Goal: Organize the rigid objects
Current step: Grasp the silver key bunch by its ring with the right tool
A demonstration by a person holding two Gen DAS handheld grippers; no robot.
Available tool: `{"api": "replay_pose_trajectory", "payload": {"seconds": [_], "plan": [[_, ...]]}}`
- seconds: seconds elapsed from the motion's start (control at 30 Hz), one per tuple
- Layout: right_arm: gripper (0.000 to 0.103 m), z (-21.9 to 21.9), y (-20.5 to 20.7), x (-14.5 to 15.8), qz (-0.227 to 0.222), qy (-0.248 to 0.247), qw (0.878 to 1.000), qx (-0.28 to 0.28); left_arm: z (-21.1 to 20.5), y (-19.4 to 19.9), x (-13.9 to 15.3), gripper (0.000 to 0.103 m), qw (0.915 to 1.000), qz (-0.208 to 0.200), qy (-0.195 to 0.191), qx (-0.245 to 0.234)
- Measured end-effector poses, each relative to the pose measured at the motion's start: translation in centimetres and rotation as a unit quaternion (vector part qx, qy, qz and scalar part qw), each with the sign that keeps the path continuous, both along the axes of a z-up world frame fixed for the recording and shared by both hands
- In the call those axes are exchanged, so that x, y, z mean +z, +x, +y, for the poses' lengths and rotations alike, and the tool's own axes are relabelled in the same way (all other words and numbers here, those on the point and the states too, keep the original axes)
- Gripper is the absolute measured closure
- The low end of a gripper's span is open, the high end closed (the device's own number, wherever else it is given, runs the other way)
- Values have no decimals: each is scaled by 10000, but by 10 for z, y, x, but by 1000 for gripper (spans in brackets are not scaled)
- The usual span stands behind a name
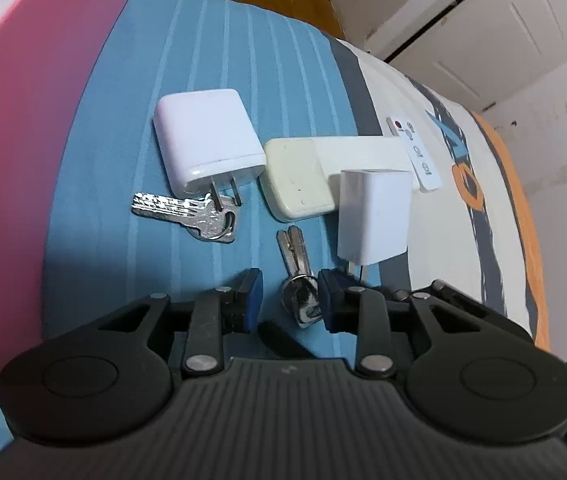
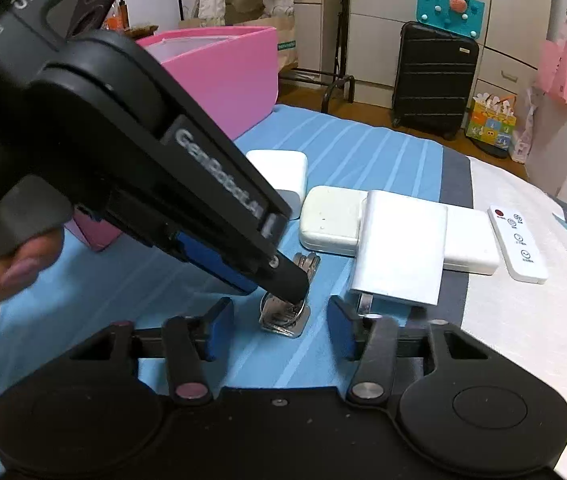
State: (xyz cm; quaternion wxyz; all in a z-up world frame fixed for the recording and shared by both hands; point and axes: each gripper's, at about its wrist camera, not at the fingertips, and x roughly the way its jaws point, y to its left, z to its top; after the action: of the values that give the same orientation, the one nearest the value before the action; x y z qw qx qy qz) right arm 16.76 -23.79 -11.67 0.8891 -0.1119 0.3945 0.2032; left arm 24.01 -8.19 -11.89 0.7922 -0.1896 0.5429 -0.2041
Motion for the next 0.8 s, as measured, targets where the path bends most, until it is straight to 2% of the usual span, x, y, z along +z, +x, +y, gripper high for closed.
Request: {"api": "replay_pose_trajectory", "payload": {"seconds": [0.07,0.2,0.33,0.4,0.63,0.8], "plan": [[74,-1,3,3,121,60,9996,-232,2,-4,-2,78,9999,-37,-136,92],[75,-19,10,5,409,640,9960,-474,1,-5,-1,88,9997,-1,-192,175],[75,-19,1,8,315,608,9968,-422,-4,-6,4,89,9998,-21,-149,163],[75,-25,-2,12,418,844,9941,-530,-5,-8,9,89,9998,-30,-126,149],[75,-41,-16,39,372,1600,9855,-429,2,-24,50,89,9991,-380,-122,170],[75,-37,-25,60,85,1716,9849,-223,8,-31,81,90,9980,-587,-107,186]]}}
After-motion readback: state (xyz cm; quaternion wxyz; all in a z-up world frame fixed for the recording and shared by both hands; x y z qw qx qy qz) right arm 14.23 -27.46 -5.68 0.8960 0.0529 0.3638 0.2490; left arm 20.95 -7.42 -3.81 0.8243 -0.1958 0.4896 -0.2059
